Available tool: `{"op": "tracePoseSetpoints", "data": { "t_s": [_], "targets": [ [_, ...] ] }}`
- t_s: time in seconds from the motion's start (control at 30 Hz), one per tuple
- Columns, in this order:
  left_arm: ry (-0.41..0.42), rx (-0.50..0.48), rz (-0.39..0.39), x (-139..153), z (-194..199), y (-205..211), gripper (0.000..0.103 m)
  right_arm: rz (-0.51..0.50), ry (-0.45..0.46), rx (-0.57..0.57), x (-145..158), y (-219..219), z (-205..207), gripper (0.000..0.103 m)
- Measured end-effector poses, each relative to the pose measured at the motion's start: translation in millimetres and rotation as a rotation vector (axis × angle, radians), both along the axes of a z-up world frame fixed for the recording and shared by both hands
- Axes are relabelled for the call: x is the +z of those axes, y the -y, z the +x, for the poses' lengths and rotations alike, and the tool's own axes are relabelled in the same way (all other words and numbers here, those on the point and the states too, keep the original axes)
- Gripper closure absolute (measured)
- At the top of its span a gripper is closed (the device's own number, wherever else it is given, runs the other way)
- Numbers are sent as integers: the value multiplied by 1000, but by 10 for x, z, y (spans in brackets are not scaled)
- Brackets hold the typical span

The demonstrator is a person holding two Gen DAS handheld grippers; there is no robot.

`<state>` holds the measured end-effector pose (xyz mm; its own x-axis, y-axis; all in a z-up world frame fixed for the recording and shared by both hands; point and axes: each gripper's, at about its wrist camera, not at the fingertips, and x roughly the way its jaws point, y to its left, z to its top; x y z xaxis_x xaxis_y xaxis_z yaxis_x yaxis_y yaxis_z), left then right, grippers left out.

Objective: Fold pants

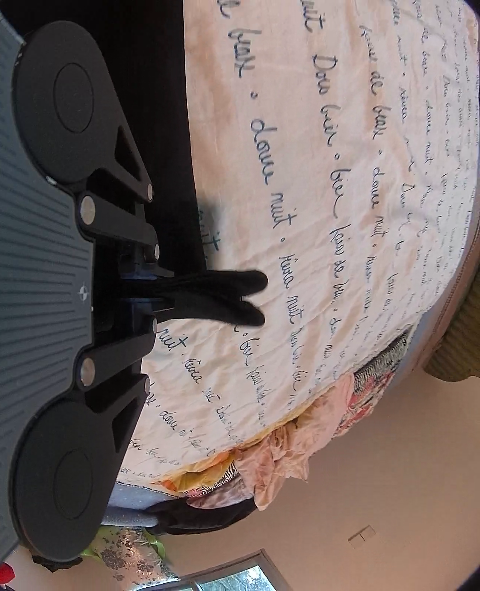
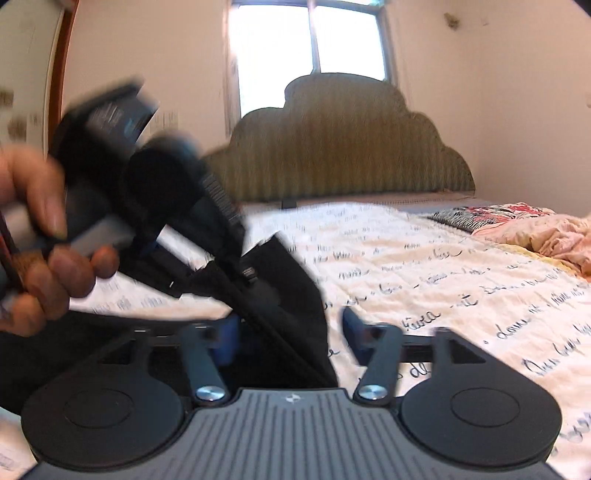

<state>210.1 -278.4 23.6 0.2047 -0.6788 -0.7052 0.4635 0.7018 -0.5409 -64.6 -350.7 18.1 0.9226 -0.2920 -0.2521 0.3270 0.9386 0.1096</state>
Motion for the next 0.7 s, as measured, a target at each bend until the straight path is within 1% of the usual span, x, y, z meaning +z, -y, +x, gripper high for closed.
{"op": "tracePoseSetpoints", "data": {
  "t_s": [0.03, 0.07, 0.1, 0.13, 0.23, 0.3, 0.33, 0.4, 0.47, 0.5, 0.53, 0.6, 0.7],
  "targets": [
    [5, 13, -17, 37, -22, -176, 97, 14, 45, 7, 34, -17, -137, 21],
    [15, 29, -32, 74, -46, -359, 97, 20, 84, 19, 70, -41, -274, 20],
    [39, 43, -42, 122, -79, -551, 97, 19, 103, 26, 98, -67, -376, 20],
    [70, 66, -44, 171, -115, -752, 97, 17, 104, 28, 119, -92, -452, 20],
    [131, 152, -59, 317, -250, -1497, 97, 18, 65, 53, 150, -159, -545, 20],
    [165, 206, -51, 371, -364, -2034, 97, 19, 31, 86, 155, -220, -535, 20],
    [164, 224, -37, 346, -400, -2274, 97, 23, 14, 109, 157, -259, -510, 20],
    [99, 286, -14, 182, -391, -2672, 97, 42, -14, 173, 167, -377, -428, 20],
    [29, 355, 30, -53, -343, -2935, 97, 76, -29, 243, 143, -500, -249, 20],
    [21, 369, 58, -134, -334, -3005, 97, 91, -41, 275, 132, -545, -161, 20],
    [19, 374, 58, -180, -344, -3051, 97, 103, -59, 304, 125, -622, -84, 20],
    [15, 388, 17, -211, -368, -3143, 97, 117, -88, 352, 139, -782, 36, 20],
    [69, 395, -8, -95, -399, -3207, 97, 109, -112, 410, 177, -999, 151, 20]
  ]
}}
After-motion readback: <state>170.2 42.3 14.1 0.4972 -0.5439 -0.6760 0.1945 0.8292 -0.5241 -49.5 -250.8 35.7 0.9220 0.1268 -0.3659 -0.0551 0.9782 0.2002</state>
